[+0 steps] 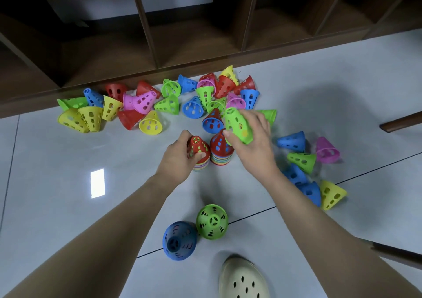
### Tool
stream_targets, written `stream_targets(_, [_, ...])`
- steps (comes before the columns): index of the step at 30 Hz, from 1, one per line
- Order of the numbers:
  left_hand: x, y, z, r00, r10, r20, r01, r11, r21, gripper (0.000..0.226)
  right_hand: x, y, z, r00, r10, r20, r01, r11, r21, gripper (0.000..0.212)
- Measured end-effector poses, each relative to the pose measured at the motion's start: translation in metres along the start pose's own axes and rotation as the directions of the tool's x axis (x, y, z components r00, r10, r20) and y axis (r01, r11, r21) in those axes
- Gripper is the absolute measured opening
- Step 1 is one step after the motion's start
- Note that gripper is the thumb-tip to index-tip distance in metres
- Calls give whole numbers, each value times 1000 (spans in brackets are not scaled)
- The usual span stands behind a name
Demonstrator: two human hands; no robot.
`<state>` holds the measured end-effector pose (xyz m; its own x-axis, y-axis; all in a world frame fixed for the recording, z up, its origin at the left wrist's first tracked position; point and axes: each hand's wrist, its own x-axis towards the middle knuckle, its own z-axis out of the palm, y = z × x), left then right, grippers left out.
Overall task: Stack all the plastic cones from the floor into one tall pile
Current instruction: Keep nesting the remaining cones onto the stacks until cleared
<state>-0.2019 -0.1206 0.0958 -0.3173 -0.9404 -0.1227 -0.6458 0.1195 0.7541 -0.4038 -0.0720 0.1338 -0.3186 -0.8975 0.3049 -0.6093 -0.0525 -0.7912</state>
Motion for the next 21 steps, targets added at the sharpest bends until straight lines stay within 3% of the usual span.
stream_targets(7, [-3, 4, 3, 998, -45, -35, 43, 997, -59, 37, -6, 1, 14, 984, 158, 78, -170, 967, 191, 53])
stream_targets(12, [-5, 6, 8, 995, -85, -51, 77, 987, -144, 36, -16, 20, 21, 949, 185, 254, -184, 983, -25, 50])
stream_targets(18, [-11, -4, 4, 998, 5, -55, -16, 979, -201, 28, -17, 26, 25, 936, 198, 291, -188, 980, -64, 45])
stream_targets(21, [0, -22, -15, 963, 75, -260, -112, 985, -134, 36, -17, 35, 27, 930, 211, 301, -188, 977, -103, 44])
